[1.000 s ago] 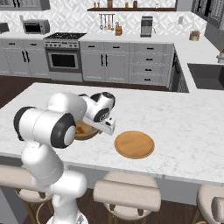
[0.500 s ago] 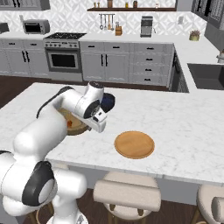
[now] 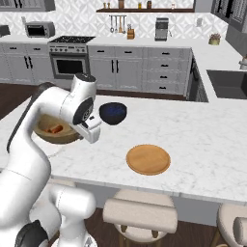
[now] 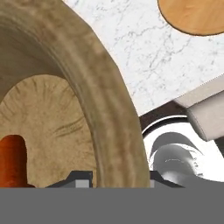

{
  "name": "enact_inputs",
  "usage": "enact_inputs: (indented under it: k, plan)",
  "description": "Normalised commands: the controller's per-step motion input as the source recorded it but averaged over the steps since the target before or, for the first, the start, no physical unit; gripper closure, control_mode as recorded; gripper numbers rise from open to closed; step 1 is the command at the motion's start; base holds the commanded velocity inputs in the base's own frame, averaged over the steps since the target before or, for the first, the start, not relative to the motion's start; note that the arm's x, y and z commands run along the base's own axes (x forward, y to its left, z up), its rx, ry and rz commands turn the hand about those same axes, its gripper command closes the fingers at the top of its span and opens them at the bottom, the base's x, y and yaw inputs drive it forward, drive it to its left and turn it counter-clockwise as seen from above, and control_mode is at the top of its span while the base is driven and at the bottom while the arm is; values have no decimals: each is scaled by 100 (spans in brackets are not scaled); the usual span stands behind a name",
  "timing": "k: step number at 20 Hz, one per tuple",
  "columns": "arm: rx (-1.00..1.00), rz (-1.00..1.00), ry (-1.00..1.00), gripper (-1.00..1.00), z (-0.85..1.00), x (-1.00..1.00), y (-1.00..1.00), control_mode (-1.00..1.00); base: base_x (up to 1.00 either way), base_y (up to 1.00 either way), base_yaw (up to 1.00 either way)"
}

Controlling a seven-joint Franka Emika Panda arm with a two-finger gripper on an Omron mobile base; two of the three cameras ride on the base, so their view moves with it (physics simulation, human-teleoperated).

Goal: Pick the chicken drumstick and carrot from their plates and place them in the bowl. Then put the bowl in the fridge.

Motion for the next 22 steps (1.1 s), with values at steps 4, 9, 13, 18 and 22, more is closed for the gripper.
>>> enact_inputs:
  k: [4,9,13,18,22]
  plan:
    - [13,-10,0,100,62,-100,0,-100,0,0,0]
    - [-5,-17,8,100,7,-78,0,-100,0,0,0]
    - [0,-49,1,100,0,-52,-1,-100,0,0,0]
    - [2,-61,-3,100,0,-3,-1,-100,0,0,0]
    - [0,-56,0,100,0,0,0,-100,0,0,0]
